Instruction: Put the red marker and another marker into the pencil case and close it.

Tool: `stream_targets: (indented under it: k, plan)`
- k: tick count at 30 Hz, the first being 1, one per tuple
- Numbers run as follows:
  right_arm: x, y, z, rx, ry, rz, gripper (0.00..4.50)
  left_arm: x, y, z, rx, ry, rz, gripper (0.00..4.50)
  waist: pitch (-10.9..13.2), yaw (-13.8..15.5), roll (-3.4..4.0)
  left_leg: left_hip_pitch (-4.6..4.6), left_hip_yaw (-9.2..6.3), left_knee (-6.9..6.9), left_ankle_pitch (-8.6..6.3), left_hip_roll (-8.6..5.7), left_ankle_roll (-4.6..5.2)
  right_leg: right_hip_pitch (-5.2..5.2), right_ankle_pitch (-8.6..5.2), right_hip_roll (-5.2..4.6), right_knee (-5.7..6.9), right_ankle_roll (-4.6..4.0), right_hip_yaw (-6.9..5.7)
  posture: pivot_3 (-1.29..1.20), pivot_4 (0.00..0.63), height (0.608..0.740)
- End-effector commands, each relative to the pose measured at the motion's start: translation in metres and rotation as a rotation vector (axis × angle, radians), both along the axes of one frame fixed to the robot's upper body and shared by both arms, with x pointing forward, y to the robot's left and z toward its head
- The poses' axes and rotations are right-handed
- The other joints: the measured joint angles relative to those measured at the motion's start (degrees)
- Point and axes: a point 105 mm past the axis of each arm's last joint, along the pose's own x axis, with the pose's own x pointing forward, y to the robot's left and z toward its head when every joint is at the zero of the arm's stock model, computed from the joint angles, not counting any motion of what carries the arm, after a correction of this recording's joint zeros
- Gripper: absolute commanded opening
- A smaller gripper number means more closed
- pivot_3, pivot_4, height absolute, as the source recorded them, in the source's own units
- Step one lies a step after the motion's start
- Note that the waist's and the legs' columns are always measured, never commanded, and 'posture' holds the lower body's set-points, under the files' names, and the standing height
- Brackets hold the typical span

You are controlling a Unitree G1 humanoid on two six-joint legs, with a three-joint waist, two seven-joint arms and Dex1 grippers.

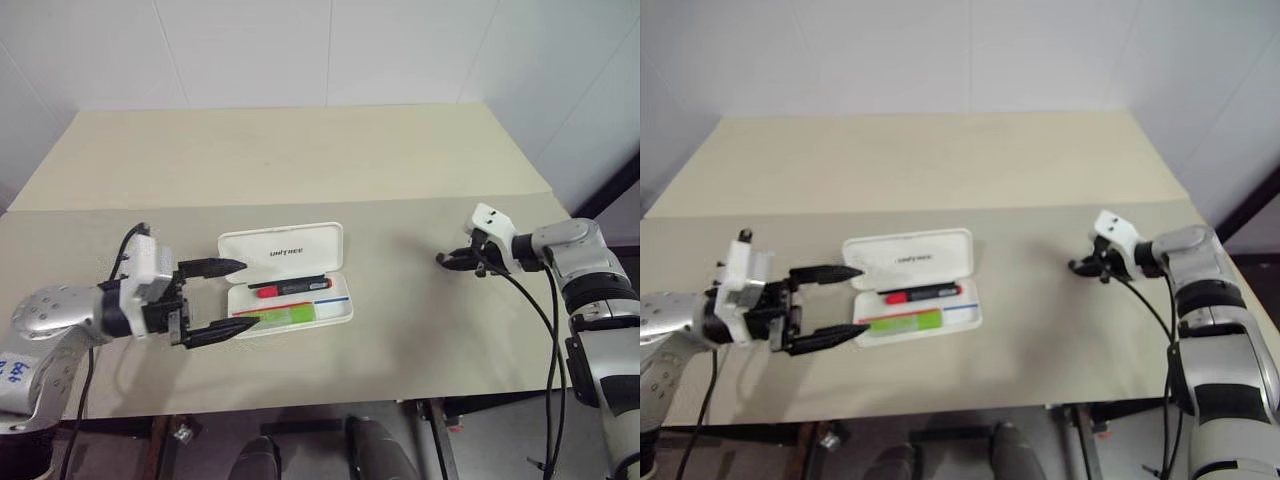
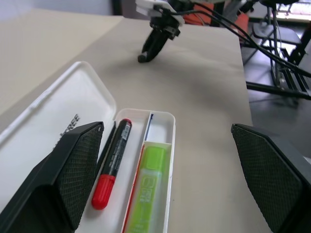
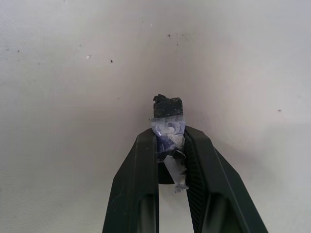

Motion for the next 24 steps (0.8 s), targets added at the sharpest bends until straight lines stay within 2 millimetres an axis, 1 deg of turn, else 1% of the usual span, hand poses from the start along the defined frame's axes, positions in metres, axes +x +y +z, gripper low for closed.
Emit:
stream_targets:
  k: [1, 6, 8, 10, 15, 17, 18, 20, 24]
  plan:
    - [0.002, 0.017, 0.023, 0.055, -0.097, 0.088, 1.13, -0.01, 0.009, 0.007, -0.006, -0.055, 0.004, 4.5, 0.0, -0.1, 0.0, 0.0, 0.0, -0.06, 0.0, 0.0, 0.0, -0.02, 0.03, 0.0, 0.0, 0.06, 0.0, 0.0, 0.15, 0.74]
    - [-0.01, 0.048, 0.038, 0.114, -0.148, 0.232, 1.13, -0.016, 0.026, -0.001, -0.008, -0.037, 0.042, 4.5, 0.0, -0.3, 0.03, 0.0, 0.01, -0.24, -0.05, 0.06, -0.04, -0.18, 0.16, 0.02, 0.11, 0.36, -0.04, 0.0, 0.15, 0.74]
    - [-0.02, 0.067, 0.042, 0.157, -0.147, 0.303, 1.13, -0.017, 0.031, -0.005, -0.009, -0.023, 0.048, 4.5, 0.0, -0.3, 0.04, 0.0, -0.01, -0.27, -0.09, 0.07, -0.04, -0.2, 0.14, 0.03, 0.13, 0.35, -0.06, 0.0, 0.15, 0.74]
    - [-0.031, 0.089, 0.04, 0.178, -0.133, 0.367, 1.13, -0.018, 0.033, -0.008, -0.016, -0.012, 0.043, 4.5, 0.0, -0.3, 0.04, 0.01, -0.01, -0.29, -0.11, 0.08, -0.05, -0.2, 0.11, 0.03, 0.13, 0.35, -0.07, 0.0, 0.15, 0.74]
    - [-0.061, 0.134, 0.033, 0.176, -0.1, 0.496, 1.13, -0.018, 0.036, -0.008, -0.034, -0.019, 0.035, 4.5, 0.0, 0.2, 0.04, -0.02, -0.02, -0.25, -0.16, 0.08, -0.1, -0.21, 0.08, 0.02, 0.11, 0.3, -0.1, 0.0, 0.15, 0.74]
    - [-0.071, 0.145, 0.027, 0.124, -0.086, 0.538, 1.13, -0.017, 0.039, -0.01, -0.025, -0.013, 0.045, 4.5, 0.0, 0.2, 0.04, -0.03, -0.02, -0.26, -0.16, 0.08, -0.1, -0.22, 0.03, 0.02, 0.1, 0.2, -0.1, 0.0, 0.15, 0.74]
    - [-0.074, 0.147, 0.024, 0.092, -0.081, 0.547, 1.13, -0.017, 0.039, -0.01, -0.021, -0.014, 0.052, 4.5, 0.0, 0.2, 0.04, -0.03, -0.02, -0.26, -0.17, 0.08, -0.11, -0.22, 0.02, 0.02, 0.09, 0.2, -0.11, 0.0, 0.15, 0.74]
    - [-0.074, 0.151, 0.021, 0.061, -0.089, 0.536, 1.13, -0.016, 0.039, -0.009, -0.021, -0.022, 0.057, 4.5, 0.0, 0.2, 0.04, -0.03, -0.02, -0.25, -0.17, 0.08, -0.11, -0.22, -0.05, 0.01, 0.06, 0.06, -0.11, 0.0, 0.15, 0.74]
    - [-0.079, 0.169, 0.027, 0.067, -0.115, 0.573, 1.13, -0.016, 0.035, -0.007, -0.037, -0.035, 0.054, 4.5, 0.0, 0.3, 0.03, -0.05, -0.02, -0.25, -0.17, 0.08, -0.11, -0.22, -0.07, 0.0, 0.02, 0.02, -0.11, 0.0, 0.15, 0.74]
